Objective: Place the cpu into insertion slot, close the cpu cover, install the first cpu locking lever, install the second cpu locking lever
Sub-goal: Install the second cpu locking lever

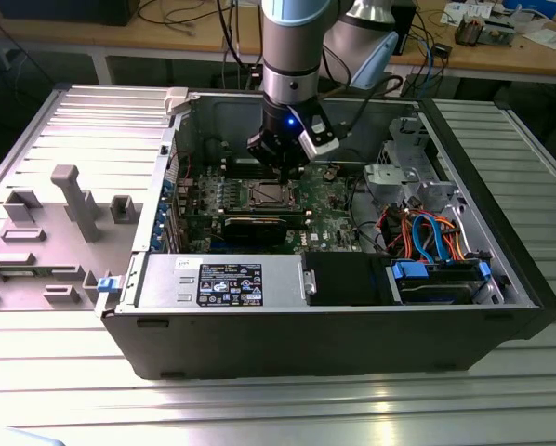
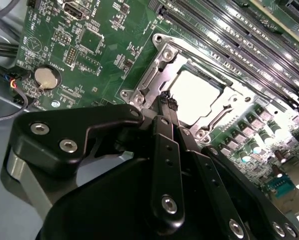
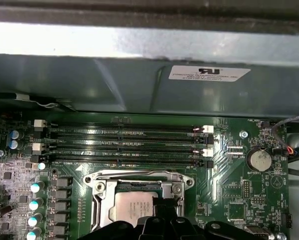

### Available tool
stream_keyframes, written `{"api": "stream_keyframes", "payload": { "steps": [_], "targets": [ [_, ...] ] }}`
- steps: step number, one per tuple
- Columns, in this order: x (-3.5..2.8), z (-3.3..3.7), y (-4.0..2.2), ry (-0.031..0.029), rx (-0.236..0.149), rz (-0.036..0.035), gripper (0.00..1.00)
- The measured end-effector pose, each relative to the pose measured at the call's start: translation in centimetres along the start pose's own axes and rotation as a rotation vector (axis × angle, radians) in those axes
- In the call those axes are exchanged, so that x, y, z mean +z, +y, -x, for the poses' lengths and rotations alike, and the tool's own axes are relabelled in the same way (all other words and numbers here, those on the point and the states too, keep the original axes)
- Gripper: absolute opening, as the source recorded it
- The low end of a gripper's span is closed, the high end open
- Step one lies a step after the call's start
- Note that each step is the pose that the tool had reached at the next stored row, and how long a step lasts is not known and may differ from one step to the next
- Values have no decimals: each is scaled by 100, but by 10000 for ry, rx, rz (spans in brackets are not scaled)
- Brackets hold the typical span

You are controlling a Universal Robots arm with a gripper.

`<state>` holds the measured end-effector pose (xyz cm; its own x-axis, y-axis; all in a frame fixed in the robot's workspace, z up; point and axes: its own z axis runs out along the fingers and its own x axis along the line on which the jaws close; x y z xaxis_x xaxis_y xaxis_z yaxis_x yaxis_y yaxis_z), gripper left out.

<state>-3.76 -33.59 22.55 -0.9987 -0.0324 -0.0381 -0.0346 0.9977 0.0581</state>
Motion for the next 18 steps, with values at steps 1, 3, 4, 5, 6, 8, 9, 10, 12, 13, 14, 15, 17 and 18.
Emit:
{"api": "stream_keyframes", "payload": {
  "steps": [1, 3, 4, 5, 6, 8, 9, 10, 12, 13, 14, 15, 17, 18],
  "targets": [
    [-29, 1, 2, -2, -1, 3, 11],
    [-73, 3, 4, -2, 1, 10, 11],
    [-86, 3, 5, -2, 0, 11, 11],
    [-100, 4, 6, -2, 0, 11, 11],
    [-111, 4, 6, -2, 0, 11, 11],
    [-111, 5, 7, -3, 0, 15, 11],
    [-112, 5, 6, -2, 0, 14, 11],
    [-113, 5, -1, 0, -3, 12, 11],
    [-114, 4, -21, -2, 0, 13, 11],
    [-114, 3, -30, -1, 0, 13, 11],
    [-115, 3, -45, -1, 0, 13, 11],
    [-117, 2, -65, -1, 0, 12, 11],
    [-118, 1, -97, -1, 0, 13, 11],
    [-119, 0, -117, -2, 0, 13, 11]
  ]
}}
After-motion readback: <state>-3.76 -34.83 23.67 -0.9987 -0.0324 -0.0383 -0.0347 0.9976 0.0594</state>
